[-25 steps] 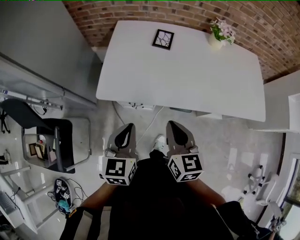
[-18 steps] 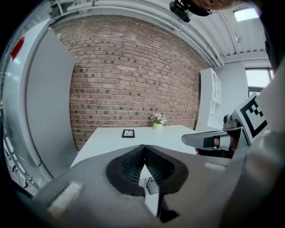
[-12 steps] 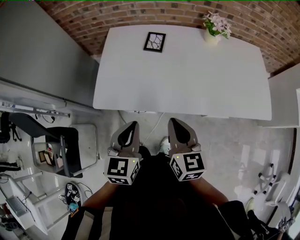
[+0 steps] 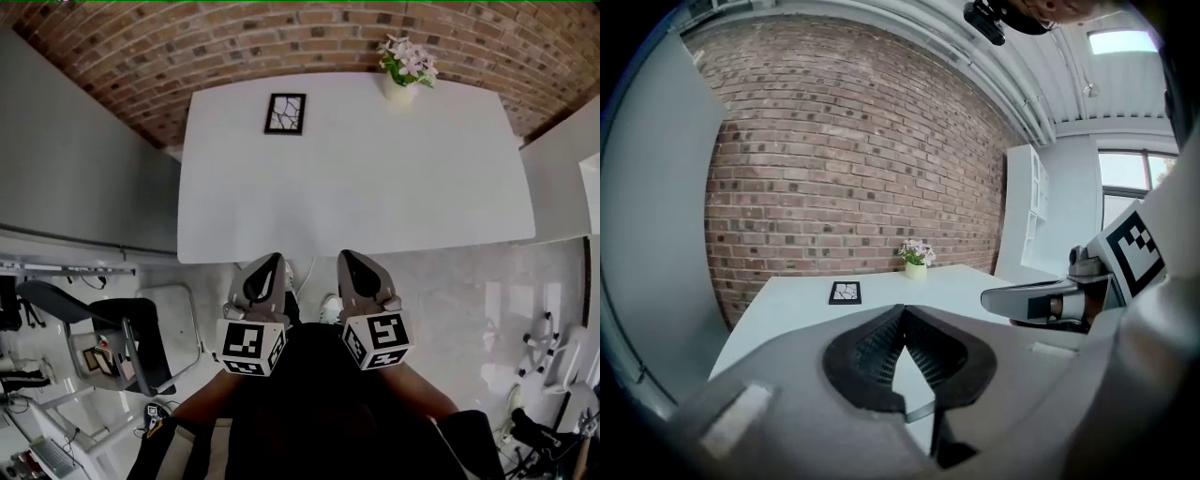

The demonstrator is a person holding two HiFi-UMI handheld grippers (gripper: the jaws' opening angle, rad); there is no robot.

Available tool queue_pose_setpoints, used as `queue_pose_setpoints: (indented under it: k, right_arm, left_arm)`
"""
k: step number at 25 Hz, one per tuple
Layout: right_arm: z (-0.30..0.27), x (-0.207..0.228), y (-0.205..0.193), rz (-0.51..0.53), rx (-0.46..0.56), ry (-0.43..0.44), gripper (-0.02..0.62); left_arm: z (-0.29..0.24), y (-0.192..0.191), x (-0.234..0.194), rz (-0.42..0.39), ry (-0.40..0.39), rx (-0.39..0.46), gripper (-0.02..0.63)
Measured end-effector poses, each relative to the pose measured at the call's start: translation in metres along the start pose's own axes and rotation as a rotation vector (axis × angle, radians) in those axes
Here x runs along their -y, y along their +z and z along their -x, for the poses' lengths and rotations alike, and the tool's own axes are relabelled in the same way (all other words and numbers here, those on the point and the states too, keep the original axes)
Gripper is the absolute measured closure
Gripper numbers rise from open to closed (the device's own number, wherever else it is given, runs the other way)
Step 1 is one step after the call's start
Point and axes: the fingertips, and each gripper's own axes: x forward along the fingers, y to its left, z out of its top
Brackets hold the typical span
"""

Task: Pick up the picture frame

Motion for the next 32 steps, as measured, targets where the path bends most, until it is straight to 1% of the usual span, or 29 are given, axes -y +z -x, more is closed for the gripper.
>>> queue_pose_setpoints:
  k: [4,12,21,26,32]
  right_arm:
    - [-0.027,0.000,0.009,0.001,-0.004,-0.026,0.594]
    - [-0.086,-0.002,0.018,0.002,-0.044,-0.095,0.594]
    - [-0.135,-0.013,0.035,0.011,-0.069,-0.186,0.594]
    - [-0.159,-0.019,0.043,0.030,-0.075,-0.211,0.594]
    - [-0.186,-0.011,0.050,0.034,-0.099,-0.216,0.594]
  left_arm:
    - [-0.024,0.011,-0.018,-0.009,-0.039,-0.007,0.609]
    - [-0.063,0.018,-0.070,0.024,-0.094,-0.028,0.609]
    - [-0.085,0.029,-0.121,0.058,-0.162,-0.026,0.609]
    - [-0.101,0.040,-0.143,0.056,-0.169,-0.012,0.611]
    - [-0.124,0.045,-0.159,0.094,-0.155,-0.025,0.609]
